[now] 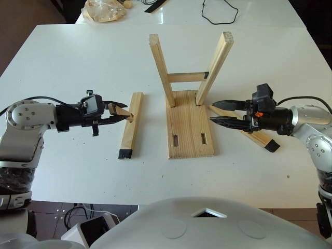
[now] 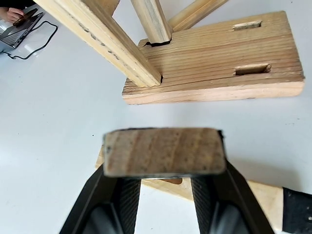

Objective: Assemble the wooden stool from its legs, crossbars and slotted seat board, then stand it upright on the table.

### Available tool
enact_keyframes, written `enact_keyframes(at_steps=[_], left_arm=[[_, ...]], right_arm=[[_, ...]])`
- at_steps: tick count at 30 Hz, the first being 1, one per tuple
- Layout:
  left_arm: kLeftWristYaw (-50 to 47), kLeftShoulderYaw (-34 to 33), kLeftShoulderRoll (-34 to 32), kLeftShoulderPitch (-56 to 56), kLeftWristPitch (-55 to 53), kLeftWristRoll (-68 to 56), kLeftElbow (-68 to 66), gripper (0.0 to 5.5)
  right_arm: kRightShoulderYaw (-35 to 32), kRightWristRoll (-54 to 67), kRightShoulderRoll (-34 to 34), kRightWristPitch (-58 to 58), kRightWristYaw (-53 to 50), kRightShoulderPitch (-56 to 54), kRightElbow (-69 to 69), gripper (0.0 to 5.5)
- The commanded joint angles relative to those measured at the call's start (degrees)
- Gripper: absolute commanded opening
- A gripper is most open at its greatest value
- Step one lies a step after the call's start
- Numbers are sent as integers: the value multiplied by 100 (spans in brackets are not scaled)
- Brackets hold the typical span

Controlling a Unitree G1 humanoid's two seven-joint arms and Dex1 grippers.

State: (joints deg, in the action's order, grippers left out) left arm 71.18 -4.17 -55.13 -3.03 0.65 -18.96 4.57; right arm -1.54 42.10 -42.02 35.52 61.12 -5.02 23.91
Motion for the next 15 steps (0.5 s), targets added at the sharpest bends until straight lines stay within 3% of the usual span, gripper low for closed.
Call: enact_keyframes(at_steps=[1,9,15], left_arm=[[107,248,27,-223,410,374,-351,130],[352,589,77,-405,446,411,-489,130],[988,507,-403,-136,-1136,-500,97,130]], right_arm=[[49,-126,-46,-115,48,77,14,234],[131,-201,-23,-183,32,80,-16,234],[150,-284,-12,-260,23,146,-40,234]])
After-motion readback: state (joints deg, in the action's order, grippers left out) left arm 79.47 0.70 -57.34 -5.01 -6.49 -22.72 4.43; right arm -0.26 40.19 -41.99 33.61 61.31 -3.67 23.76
